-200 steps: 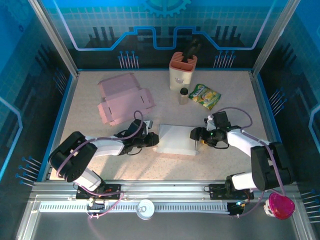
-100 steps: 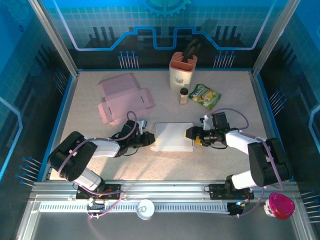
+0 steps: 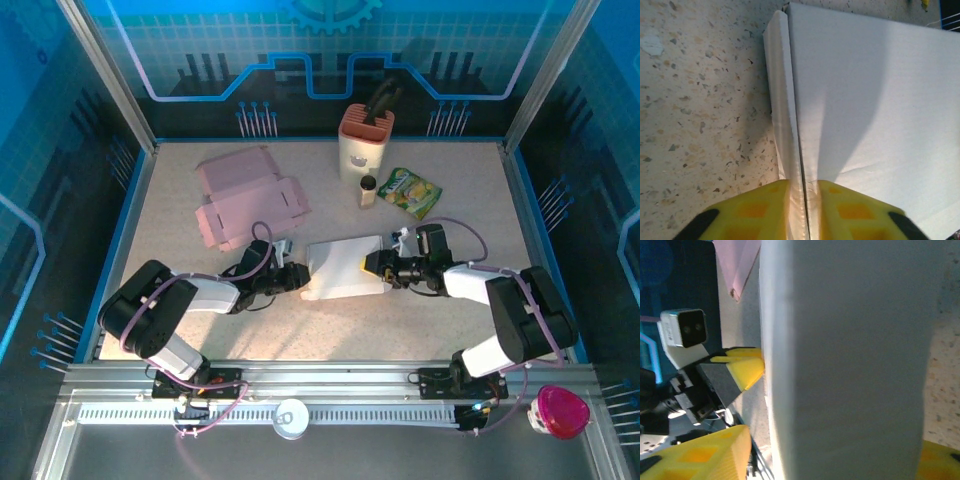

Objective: Fold the paper box

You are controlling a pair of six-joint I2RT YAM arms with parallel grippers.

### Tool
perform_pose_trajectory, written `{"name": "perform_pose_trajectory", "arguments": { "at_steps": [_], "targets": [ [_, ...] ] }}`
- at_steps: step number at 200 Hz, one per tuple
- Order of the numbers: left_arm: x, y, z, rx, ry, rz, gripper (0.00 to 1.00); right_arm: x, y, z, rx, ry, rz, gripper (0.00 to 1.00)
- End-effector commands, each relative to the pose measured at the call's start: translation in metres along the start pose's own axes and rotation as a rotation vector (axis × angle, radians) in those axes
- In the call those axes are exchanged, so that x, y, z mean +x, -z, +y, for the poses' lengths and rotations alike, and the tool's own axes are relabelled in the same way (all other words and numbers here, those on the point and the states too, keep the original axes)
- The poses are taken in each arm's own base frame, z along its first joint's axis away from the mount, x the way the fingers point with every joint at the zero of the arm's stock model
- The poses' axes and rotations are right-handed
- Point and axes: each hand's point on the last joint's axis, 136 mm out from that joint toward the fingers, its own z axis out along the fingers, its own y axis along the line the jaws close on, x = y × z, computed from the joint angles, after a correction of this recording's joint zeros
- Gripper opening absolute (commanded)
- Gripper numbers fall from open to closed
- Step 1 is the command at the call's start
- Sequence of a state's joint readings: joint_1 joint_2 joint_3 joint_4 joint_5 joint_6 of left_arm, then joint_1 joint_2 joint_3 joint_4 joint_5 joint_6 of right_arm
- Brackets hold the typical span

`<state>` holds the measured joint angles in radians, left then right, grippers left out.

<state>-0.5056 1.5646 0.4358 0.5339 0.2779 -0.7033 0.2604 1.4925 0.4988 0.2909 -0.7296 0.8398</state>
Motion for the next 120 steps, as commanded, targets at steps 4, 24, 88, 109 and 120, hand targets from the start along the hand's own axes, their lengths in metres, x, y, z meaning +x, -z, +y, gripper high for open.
{"name": "perform_pose_trajectory", "arguments": {
  "at_steps": [4,24,88,109,120],
  "targets": [
    [0.006,0.010,0.010,-0.067,0.000,0.030,0.32,-0.003,-0.003,0.014,-0.072,-0.035,-0.006,0.50],
    [-0.005,0.026,-0.007,-0.086,-0.102,-0.014,0.39,-0.005,-0.001,0.015,-0.073,-0.071,-0.019,0.44],
    [-0.006,0.071,-0.084,-0.230,-0.884,-0.126,0.44,-0.013,0.017,0.023,-0.075,-0.199,-0.040,0.38],
    [0.005,0.066,-0.095,-0.297,-1.126,-0.137,0.44,-0.012,0.023,0.024,-0.066,-0.257,-0.027,0.36],
    [0.009,0.061,-0.100,-0.323,-1.212,-0.137,0.45,-0.011,0.026,0.026,-0.065,-0.279,-0.020,0.36]
  ]
}}
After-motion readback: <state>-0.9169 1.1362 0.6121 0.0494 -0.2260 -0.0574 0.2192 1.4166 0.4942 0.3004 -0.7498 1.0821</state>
